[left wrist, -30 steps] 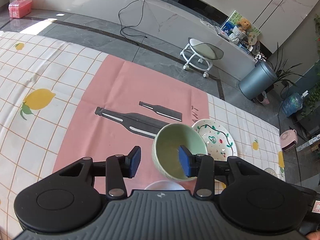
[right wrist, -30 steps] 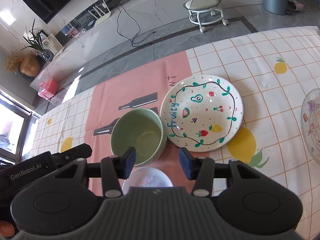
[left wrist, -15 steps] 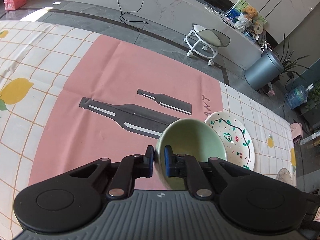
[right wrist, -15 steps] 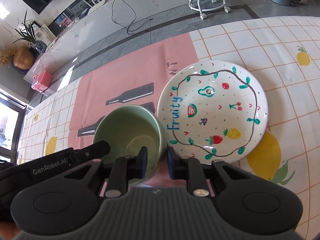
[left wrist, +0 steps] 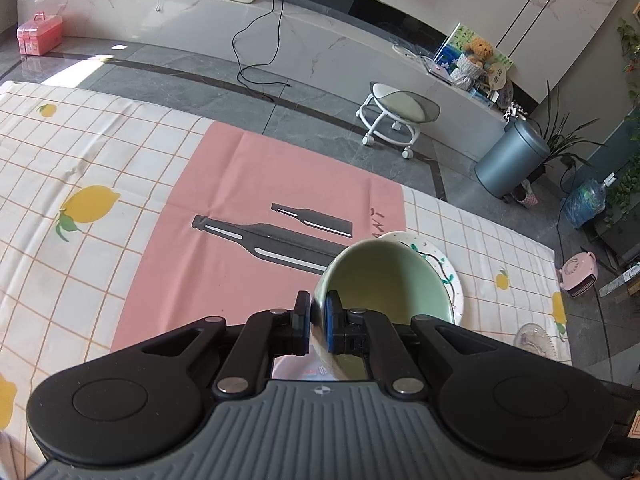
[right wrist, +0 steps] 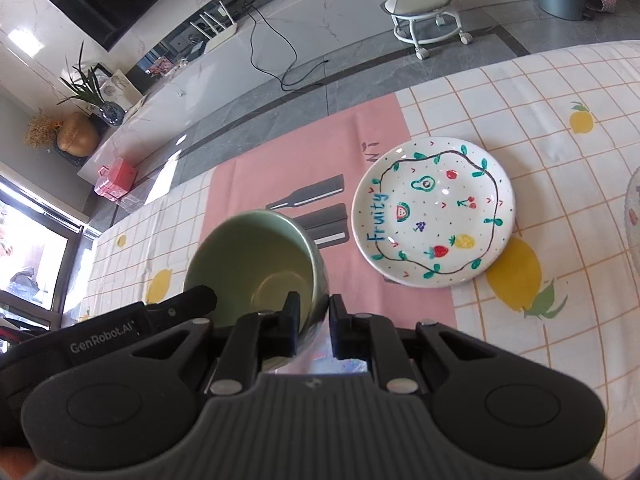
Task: Organize plates and bowls
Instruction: 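Carry the green bowl with both tools and lower it into the blue bowl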
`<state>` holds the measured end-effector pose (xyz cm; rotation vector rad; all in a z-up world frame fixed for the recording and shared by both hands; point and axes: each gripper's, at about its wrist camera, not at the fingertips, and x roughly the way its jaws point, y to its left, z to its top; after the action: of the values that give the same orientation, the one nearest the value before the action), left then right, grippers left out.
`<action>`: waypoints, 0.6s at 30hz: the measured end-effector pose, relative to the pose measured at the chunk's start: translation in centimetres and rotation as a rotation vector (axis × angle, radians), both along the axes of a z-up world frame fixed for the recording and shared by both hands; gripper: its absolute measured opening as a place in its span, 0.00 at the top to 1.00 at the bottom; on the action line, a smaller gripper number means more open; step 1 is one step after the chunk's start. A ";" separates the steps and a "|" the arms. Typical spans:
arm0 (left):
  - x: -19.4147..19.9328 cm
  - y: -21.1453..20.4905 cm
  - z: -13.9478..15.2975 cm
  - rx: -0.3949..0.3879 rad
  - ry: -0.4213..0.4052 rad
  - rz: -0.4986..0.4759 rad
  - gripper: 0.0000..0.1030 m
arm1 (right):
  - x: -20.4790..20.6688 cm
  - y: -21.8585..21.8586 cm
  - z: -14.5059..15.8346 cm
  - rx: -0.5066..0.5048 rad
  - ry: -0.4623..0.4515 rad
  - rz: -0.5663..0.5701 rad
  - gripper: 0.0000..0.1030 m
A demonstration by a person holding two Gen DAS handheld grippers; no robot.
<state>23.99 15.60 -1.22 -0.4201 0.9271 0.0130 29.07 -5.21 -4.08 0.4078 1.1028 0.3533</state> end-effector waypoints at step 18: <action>-14.5 -1.3 2.4 -0.048 -0.048 0.019 0.91 | -16.5 -4.4 4.1 0.110 -0.041 0.029 0.87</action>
<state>9.51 14.27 1.19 -0.4722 0.8772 -0.0026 12.56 -9.62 0.05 0.4805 1.0525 0.4473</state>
